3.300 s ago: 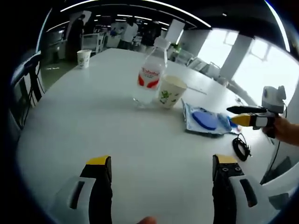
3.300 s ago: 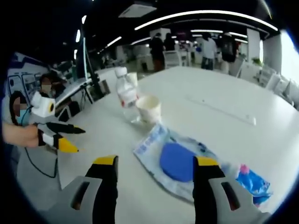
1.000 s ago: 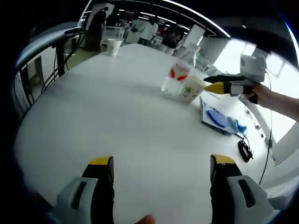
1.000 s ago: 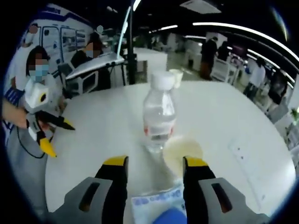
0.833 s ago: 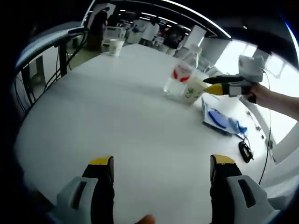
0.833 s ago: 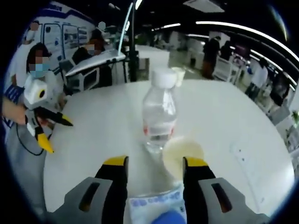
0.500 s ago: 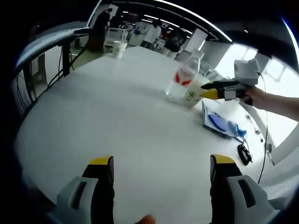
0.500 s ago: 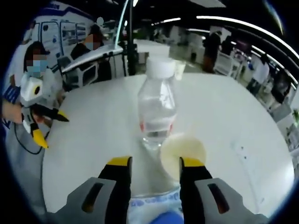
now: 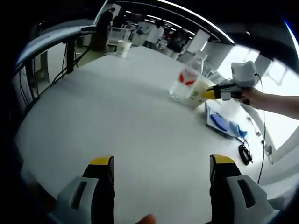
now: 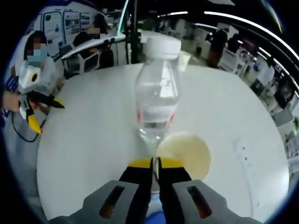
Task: Arrange the tabletop items into an orderly group along one side of the table until the central work area is clear of visible clutter.
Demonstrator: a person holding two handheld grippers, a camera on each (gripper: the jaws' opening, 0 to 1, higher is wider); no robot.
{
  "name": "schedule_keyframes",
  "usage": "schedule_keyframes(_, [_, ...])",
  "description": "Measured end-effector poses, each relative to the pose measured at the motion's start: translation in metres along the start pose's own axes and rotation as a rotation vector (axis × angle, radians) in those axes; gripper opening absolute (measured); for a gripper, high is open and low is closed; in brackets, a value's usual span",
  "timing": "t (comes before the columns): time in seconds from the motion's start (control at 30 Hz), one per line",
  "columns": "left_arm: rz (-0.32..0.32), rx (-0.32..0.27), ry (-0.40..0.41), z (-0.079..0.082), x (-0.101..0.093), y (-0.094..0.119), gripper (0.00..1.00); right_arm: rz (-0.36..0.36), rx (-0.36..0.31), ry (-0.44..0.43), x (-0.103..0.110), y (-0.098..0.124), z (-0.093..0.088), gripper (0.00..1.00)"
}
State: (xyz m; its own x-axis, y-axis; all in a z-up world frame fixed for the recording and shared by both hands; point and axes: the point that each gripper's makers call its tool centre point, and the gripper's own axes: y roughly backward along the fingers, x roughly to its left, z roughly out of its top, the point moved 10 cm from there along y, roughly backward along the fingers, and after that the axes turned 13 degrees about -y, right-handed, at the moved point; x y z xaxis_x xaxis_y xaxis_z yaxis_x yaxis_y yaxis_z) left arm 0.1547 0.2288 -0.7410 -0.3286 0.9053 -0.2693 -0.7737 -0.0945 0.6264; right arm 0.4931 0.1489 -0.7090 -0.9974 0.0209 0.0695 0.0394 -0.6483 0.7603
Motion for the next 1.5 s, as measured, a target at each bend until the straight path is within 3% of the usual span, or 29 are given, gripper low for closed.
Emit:
schedule_keyframes(0.07, [0.004,-0.004,0.013,-0.001,0.000,0.001,0.80,-0.010,-0.007,0.023,-0.001,0.001,0.003,0.00])
schedule_keyframes(0.17, [0.004,-0.003,0.014,-0.001,0.001,0.001,0.80,0.011,-0.031,-0.038,0.001,0.003,0.008,0.00])
schedule_keyframes(0.53, [-0.018,-0.007,0.022,0.002,-0.004,-0.004,0.79,0.043,-0.025,-0.001,0.015,0.015,0.012,0.00])
schedule_keyframes(0.67, [-0.026,-0.013,0.019,0.002,-0.007,-0.005,0.79,0.053,-0.001,0.045,0.023,0.015,0.012,0.00])
schedule_keyframes(0.87, [-0.027,-0.001,0.023,0.000,-0.005,-0.002,0.78,0.054,0.071,0.181,0.035,0.011,0.008,0.00])
schedule_keyframes(1.5, [-0.028,-0.027,0.060,0.001,-0.004,-0.001,0.78,0.098,0.126,0.156,0.043,0.009,-0.001,0.00])
